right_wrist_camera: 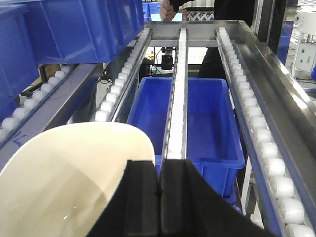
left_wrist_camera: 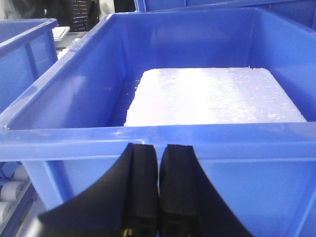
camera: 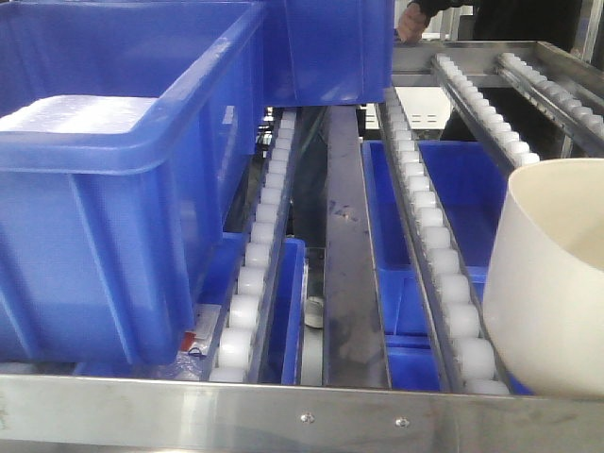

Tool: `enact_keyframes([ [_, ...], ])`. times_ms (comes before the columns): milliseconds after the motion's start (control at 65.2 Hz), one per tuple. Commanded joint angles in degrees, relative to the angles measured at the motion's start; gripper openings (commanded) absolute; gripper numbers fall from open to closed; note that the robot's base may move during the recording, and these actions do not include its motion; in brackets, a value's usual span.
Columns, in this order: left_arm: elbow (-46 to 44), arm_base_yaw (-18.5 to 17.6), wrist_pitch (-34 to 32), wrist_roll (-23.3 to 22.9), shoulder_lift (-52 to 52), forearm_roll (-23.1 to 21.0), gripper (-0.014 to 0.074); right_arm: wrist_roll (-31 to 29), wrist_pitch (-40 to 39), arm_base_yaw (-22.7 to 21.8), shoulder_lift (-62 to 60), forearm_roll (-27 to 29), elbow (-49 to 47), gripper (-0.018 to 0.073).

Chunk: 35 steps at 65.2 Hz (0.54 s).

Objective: Move white bin to right shelf second layer

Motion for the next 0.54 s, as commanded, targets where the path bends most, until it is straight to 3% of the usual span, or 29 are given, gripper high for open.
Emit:
enact_keyframes([
  [0, 2.11, -0.49, -4.82, -0.15, -0.75, -0.35, 0.0085, -0.48, -5.32, -0.09, -1.07, 0.14, -0.89, 0.0048],
  [521, 2.11, -0.49, -4.82, -0.15, -0.75, -0.35, 0.0085, -0.48, -5.32, -0.09, -1.07, 0.14, -0.89, 0.0048],
])
